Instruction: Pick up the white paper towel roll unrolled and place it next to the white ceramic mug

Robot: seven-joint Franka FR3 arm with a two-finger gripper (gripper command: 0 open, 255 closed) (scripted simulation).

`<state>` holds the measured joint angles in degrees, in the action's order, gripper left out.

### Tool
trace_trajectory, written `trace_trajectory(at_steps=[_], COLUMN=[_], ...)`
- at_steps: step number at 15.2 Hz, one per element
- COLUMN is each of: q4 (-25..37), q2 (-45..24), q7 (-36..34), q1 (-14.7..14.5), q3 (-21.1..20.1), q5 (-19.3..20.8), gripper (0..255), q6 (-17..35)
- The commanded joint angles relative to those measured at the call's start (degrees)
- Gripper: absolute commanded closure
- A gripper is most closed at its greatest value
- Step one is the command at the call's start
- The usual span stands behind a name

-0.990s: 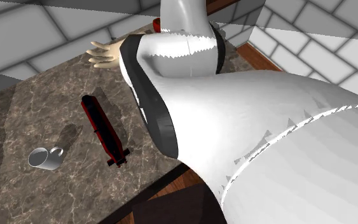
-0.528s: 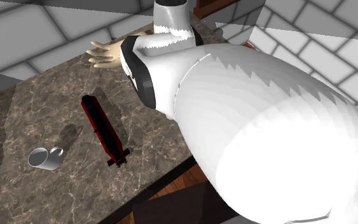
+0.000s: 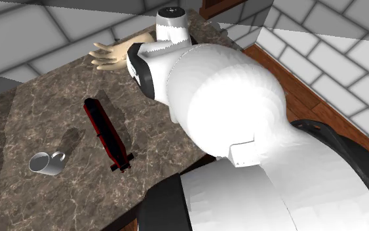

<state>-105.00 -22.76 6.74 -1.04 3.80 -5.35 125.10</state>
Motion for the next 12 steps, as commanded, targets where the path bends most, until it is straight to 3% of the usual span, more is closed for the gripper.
trace_trajectory(at_steps=[1, 11, 12], q4=[-0.35, -0.94, -0.94], q2=[-0.9, -1.93, -1.93], q7=[0.17, 0.27, 0.27], q1=[0.06, 0.05, 0.05], q3=[-0.04, -0.13, -0.13], q5=[-0.13, -0.29, -0.29], gripper=[0, 0, 255], q6=[1.27, 2.89, 2.89])
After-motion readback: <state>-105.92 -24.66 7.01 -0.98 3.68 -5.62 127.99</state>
